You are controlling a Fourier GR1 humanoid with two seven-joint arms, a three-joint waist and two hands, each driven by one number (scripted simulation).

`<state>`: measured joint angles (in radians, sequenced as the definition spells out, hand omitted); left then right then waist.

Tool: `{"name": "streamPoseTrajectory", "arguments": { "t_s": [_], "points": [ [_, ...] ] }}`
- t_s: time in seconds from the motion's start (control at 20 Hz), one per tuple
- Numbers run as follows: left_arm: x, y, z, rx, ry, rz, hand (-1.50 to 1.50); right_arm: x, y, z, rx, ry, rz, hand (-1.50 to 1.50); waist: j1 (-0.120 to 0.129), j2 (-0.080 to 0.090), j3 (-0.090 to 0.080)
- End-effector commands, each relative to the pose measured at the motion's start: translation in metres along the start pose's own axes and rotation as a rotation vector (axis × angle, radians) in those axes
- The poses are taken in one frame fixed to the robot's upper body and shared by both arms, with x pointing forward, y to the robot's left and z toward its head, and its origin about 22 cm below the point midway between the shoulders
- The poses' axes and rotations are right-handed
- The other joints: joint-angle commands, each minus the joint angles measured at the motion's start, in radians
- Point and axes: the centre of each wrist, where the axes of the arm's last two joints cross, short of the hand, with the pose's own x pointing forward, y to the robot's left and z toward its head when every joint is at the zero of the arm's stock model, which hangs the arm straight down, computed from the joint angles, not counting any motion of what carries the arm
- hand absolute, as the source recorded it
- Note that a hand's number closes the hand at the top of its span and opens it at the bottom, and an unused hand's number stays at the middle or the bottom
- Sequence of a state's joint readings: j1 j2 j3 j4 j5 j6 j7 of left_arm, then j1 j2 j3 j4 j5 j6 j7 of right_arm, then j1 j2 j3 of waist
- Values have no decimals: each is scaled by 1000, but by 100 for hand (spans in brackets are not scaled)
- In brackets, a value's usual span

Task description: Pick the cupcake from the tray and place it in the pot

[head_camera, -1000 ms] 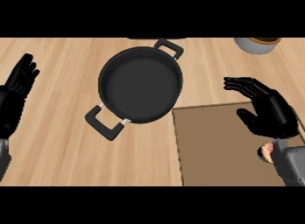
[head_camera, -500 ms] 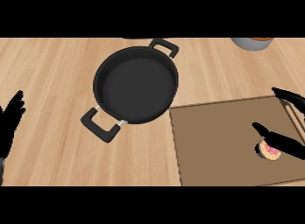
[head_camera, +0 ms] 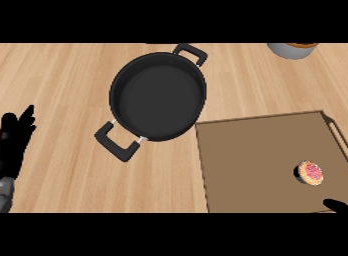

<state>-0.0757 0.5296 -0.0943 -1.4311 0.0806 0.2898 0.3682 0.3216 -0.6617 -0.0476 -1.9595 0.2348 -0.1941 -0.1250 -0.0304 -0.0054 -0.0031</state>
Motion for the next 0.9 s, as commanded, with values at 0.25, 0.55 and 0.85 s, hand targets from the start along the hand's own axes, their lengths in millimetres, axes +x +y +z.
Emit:
{"name": "streamPoseTrajectory", "arguments": {
  "t_s": [0.25, 0.55, 0.85],
  "points": [
    [8, 8, -2, -14, -12, -7, 0, 58, -38, 0, 303, 216, 340, -150, 32, 6, -1],
    [-5, 7, -10, -10, -13, -7, 0, 82, -35, -1, 550, 314, 334, -150, 34, 8, 1],
    [-14, -19, 10, -13, -3, -13, 0, 80, -41, -7, 567, 401, 373, -150, 28, 5, 3]
  ]
}}
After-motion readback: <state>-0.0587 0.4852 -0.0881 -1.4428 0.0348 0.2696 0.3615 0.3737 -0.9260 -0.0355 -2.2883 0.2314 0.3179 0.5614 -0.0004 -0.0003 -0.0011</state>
